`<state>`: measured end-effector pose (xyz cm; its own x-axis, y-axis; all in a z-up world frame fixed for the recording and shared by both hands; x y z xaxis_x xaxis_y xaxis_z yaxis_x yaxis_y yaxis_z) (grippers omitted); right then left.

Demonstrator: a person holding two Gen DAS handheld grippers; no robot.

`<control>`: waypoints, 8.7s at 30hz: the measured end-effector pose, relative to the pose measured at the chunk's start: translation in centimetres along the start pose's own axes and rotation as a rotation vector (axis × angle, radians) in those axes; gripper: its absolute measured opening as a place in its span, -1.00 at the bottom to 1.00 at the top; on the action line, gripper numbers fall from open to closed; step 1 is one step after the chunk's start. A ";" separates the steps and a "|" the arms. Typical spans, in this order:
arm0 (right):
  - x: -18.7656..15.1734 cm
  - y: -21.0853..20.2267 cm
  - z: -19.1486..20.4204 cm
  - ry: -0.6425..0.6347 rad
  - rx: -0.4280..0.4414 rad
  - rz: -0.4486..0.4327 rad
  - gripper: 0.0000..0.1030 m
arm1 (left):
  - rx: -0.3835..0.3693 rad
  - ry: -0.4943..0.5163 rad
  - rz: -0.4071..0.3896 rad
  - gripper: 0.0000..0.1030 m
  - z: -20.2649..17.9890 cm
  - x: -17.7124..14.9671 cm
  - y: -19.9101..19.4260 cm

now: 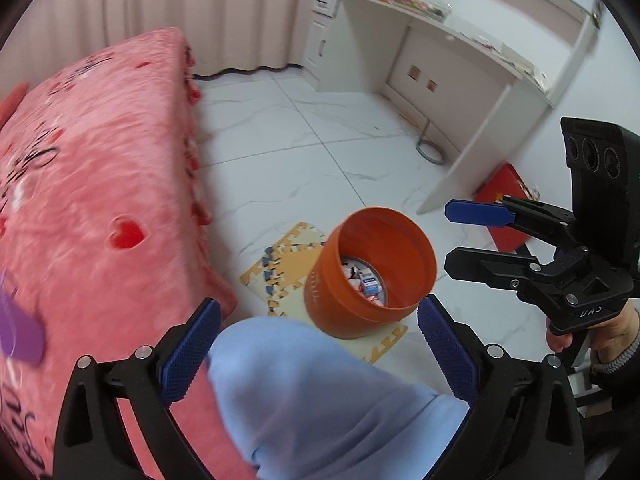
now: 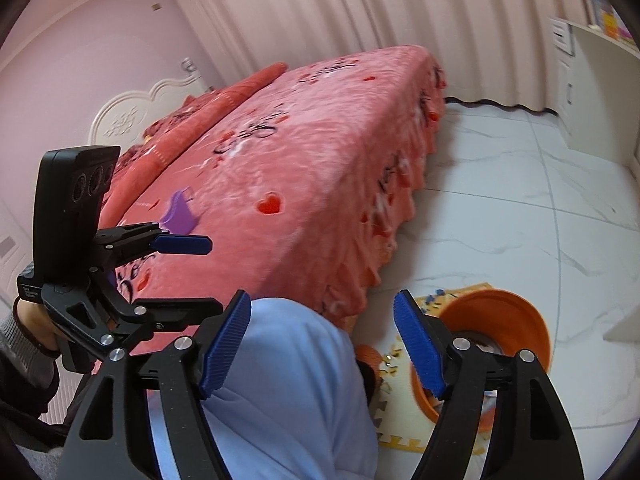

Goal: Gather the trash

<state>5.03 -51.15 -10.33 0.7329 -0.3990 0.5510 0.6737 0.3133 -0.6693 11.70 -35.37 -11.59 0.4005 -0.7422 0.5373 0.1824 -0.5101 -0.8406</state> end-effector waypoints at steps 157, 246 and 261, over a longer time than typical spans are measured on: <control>0.0 -4.8 -5.1 0.065 -0.129 -0.133 0.24 | -0.089 0.127 -0.073 -0.16 -2.7 3.4 0.3; 0.4 -6.5 -7.4 0.197 -0.208 -0.226 0.83 | 0.086 0.171 -0.021 0.89 -4.6 5.7 2.6; -1.1 -1.9 6.8 0.025 -0.046 -0.138 0.90 | 0.354 -0.099 -0.148 0.89 1.2 -3.5 -9.5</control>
<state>3.60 -45.51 -6.27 0.6304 -0.4571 0.6274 0.7627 0.2145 -0.6101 9.66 -27.40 -5.51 0.4278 -0.6178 0.6598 0.5363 -0.4141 -0.7355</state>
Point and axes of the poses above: each gripper's, at about its wrist camera, not at the fingertips, and y roughly the way its jaws point, z to its left, x to its top, the point moved 5 cm from there along y, roughly the way its jaws point, and after that the axes turned 11 degrees about y, right-handed, at the moved point
